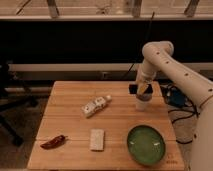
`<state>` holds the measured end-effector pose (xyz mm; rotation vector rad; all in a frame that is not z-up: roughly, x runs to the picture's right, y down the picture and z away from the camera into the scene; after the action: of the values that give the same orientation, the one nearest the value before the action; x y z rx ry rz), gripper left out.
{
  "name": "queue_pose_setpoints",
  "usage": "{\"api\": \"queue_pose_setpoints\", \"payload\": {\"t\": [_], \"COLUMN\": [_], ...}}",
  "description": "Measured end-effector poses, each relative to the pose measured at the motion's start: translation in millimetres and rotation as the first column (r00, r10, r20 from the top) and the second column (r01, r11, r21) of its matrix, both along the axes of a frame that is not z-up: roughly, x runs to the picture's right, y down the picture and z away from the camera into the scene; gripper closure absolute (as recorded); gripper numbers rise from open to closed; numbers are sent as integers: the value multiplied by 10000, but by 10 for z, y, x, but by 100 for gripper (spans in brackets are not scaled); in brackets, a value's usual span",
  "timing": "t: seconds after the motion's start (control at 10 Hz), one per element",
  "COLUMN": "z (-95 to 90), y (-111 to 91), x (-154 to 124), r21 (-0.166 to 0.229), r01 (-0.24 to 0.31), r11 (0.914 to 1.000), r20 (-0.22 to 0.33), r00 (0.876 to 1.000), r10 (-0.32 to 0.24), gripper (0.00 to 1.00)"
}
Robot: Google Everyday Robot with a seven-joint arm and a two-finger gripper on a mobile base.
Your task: Place the eraser in the ceramic cup
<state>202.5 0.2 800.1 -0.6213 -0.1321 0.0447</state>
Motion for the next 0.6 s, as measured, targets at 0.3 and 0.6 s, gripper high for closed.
{"api": "queue_pose_setpoints", "payload": {"t": [0.3, 0.6], "z": [-67, -75], "y": [41, 76], "x": [120, 174], "r21": [-81, -114], "r01": [-169, -326], "r11": [9998, 9994], "r20": [-296, -404], "r00": [9994, 9987], "r10": [167, 321], "gripper": [20, 20]}}
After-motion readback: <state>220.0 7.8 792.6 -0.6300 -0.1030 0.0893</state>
